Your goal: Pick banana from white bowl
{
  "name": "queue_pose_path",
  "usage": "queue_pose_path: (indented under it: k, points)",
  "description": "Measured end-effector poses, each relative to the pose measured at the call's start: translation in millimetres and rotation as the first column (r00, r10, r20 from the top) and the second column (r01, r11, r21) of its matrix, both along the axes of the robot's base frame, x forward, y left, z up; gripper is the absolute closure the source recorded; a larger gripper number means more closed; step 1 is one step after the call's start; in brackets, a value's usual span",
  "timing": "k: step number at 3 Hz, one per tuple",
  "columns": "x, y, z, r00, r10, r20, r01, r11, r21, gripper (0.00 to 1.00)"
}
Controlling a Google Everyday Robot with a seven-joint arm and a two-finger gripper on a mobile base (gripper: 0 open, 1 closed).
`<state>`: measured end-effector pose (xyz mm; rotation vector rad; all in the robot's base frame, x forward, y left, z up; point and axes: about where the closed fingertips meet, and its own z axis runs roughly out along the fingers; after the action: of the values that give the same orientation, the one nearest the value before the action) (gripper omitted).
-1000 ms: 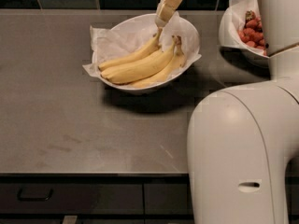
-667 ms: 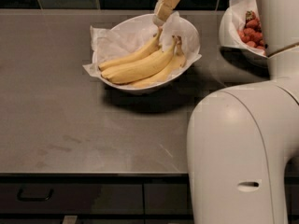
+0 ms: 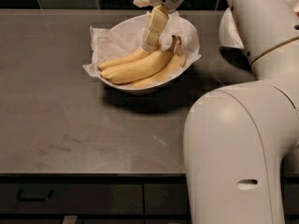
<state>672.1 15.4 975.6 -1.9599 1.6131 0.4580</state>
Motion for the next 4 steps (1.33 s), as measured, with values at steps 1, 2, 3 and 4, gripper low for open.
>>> queue_pose_path:
  k: [1,2,3,4]
  points:
    - [6,6,-1,0.9999,-0.008,0.010,0.008,1.000,0.014,0.00]
    - [9,20,-18,0.9986,0.035,-0.041,-0.033,0.999,0.039,0.00]
    - [9,21,-18,0.9985,0.035,-0.041,-0.034,0.999,0.040,0.00]
    - [9,21,-18,0.9985,0.035,-0.041,-0.033,0.999,0.040,0.18]
